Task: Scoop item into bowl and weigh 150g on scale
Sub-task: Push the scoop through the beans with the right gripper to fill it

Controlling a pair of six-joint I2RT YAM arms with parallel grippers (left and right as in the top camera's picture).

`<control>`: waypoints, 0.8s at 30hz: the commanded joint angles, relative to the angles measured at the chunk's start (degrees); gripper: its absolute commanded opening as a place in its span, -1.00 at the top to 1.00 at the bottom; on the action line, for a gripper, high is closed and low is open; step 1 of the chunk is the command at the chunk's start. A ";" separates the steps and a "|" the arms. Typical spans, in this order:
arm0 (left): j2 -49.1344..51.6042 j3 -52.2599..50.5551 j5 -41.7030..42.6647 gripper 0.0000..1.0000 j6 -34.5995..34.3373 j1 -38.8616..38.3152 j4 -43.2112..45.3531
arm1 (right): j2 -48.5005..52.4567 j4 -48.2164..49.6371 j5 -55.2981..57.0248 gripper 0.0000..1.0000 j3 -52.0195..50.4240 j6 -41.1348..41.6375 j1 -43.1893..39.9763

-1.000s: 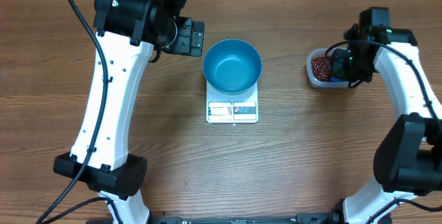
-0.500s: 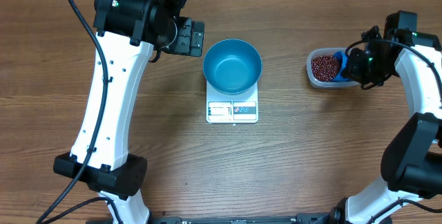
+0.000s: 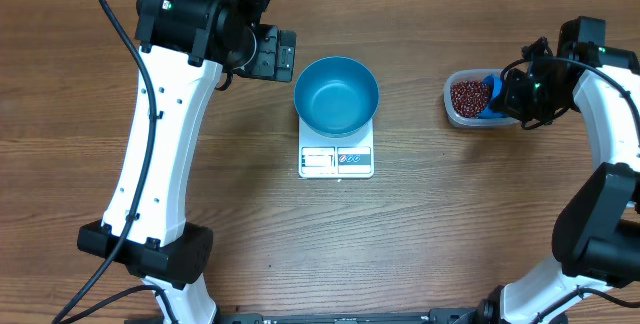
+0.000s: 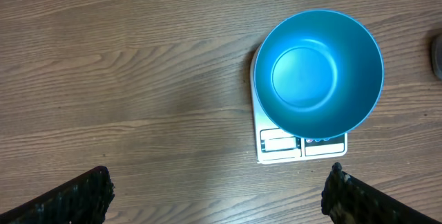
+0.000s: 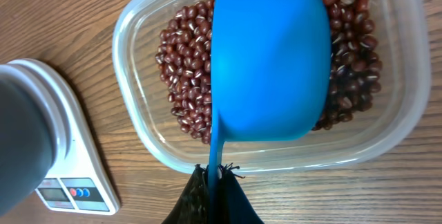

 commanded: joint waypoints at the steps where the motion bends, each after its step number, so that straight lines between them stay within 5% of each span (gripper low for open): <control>1: -0.39 0.76 -0.76 -0.98 0.68 0.13 -0.09 | 0.59 0.09 -3.52 0.93 0.98 -0.48 -0.13; 24: -0.39 0.76 -0.76 -0.99 0.68 0.07 -0.09 | 0.70 -0.26 -6.19 0.93 -0.46 -2.47 -0.13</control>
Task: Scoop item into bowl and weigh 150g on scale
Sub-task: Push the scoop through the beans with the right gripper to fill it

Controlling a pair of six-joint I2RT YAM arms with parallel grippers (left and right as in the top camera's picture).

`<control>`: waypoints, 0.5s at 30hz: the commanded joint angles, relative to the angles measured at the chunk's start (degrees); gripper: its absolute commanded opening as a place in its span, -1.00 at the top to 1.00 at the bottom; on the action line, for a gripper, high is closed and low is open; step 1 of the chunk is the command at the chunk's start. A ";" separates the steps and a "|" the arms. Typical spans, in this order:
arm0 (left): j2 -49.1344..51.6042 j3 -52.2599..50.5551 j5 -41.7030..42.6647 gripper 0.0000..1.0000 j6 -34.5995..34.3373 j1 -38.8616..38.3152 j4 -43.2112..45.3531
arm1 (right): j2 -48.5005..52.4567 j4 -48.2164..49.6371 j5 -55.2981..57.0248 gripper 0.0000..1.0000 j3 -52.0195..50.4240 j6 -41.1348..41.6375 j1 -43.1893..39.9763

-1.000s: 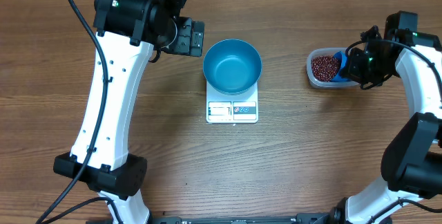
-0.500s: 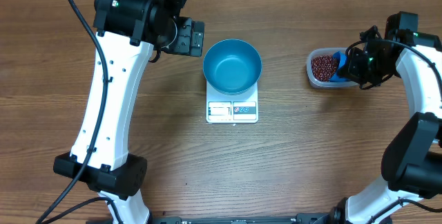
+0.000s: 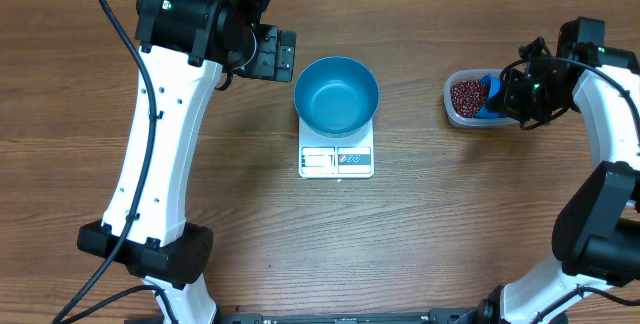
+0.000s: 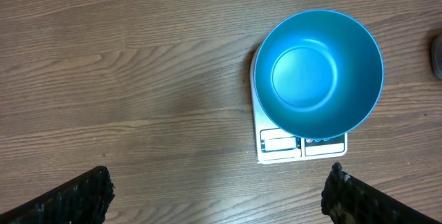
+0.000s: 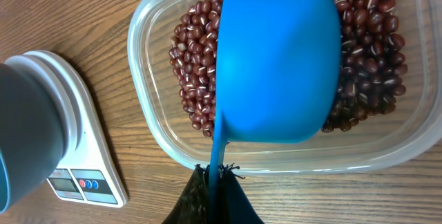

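Observation:
An empty blue bowl [image 3: 337, 95] stands on the white scale [image 3: 336, 161] mid-table; the left wrist view shows the bowl [image 4: 318, 72] and scale [image 4: 280, 144] too. A clear tub of red beans [image 3: 465, 98] sits at the right. My right gripper [image 5: 215, 175] is shut on the handle of a blue scoop [image 5: 276, 61], whose cup lies in the tub over the red beans [image 5: 197, 79], its underside facing the camera. High over bare table, left of the bowl, hangs my left gripper [image 4: 217, 189], open with nothing between its fingers.
The wooden table [image 3: 200, 264] carries only the scale, bowl and tub. The scale's edge [image 5: 76, 141] and the bowl's grey, blurred side [image 5: 27, 134] show left of the tub in the right wrist view.
The right wrist view has shifted a little: tub, scoop and scale sit slightly further right and lower in the frame. The left arm and the bowl have not moved.

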 commanded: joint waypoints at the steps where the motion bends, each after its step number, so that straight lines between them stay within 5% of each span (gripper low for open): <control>1: -0.39 0.76 -0.76 -0.99 0.68 0.07 -0.09 | 0.33 -0.07 -4.13 0.93 -0.44 -1.38 -0.11; 15: -0.39 0.76 -0.76 -0.98 0.68 0.02 -0.09 | 0.33 -0.31 -5.77 0.93 -0.44 -2.43 -0.11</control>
